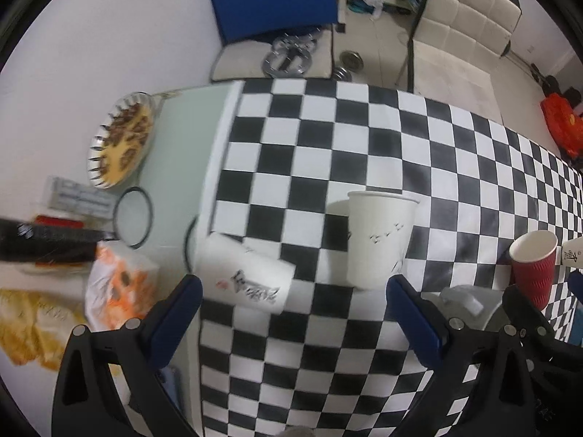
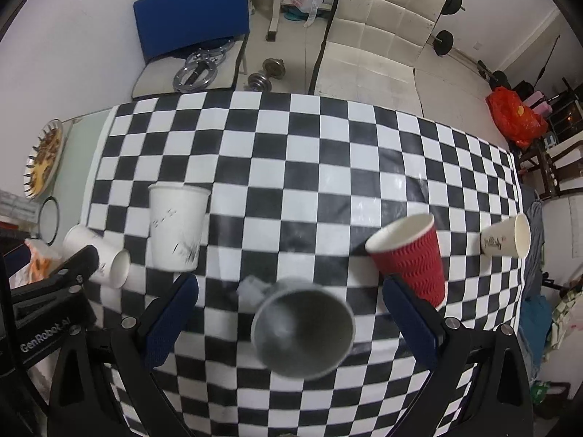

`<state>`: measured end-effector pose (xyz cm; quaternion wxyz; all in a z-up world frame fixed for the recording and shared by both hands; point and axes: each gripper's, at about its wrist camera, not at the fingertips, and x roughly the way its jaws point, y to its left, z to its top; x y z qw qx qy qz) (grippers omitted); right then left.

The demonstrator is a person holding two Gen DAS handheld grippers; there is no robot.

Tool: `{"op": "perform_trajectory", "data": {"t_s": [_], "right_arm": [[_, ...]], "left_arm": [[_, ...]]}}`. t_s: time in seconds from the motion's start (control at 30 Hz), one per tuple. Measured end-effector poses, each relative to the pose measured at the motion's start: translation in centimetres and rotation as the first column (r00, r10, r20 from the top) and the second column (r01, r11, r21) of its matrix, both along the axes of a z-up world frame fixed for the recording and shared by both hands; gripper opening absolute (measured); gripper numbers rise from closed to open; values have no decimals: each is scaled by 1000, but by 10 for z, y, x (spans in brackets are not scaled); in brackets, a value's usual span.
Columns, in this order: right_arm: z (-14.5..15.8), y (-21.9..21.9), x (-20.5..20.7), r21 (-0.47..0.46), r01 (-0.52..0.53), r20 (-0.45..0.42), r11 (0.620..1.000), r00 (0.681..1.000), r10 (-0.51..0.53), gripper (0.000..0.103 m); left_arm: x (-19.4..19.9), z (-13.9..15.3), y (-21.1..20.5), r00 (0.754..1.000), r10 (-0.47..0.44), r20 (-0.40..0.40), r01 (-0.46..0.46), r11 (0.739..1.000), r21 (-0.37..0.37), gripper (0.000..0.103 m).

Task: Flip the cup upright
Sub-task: 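Grasp the white paper cup with the left gripper and lift it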

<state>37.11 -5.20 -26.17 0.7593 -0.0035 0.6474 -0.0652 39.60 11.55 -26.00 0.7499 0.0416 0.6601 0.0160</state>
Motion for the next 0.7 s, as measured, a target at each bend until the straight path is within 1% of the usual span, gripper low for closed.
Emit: {"op": "perform_trajectory", "data": {"t_s": [0.2,0.23,0.33,0.53,0.63,0.7], "right_arm": [[-17,-1,24,-24,-17,-42,1000,999,16,102],[-19,-1,27,-28,-19,-46,999,999,17,102],[-26,-3,33,-46,-26,-64,999,998,23,102],[-38,-8,42,-66,-28,-92,997,996,22,102],[-43,-9,47,-82,-29,-107,996,994,20,102],[-47,-9,51,-104,-35,-116,994,993,23,102]], "left_arm": [[23,-27,-7,998,-15,-56,12,999,-48,103],[26,-33,-9,997,-22,-70,18,998,-67,103],[32,-46,-13,994,-32,-103,22,994,-105,103],[40,-67,-20,988,-45,-144,21,986,-164,102],[44,-77,-24,986,-49,-158,19,982,-185,102],[46,-83,-27,985,-54,-166,23,983,-183,102]]}}
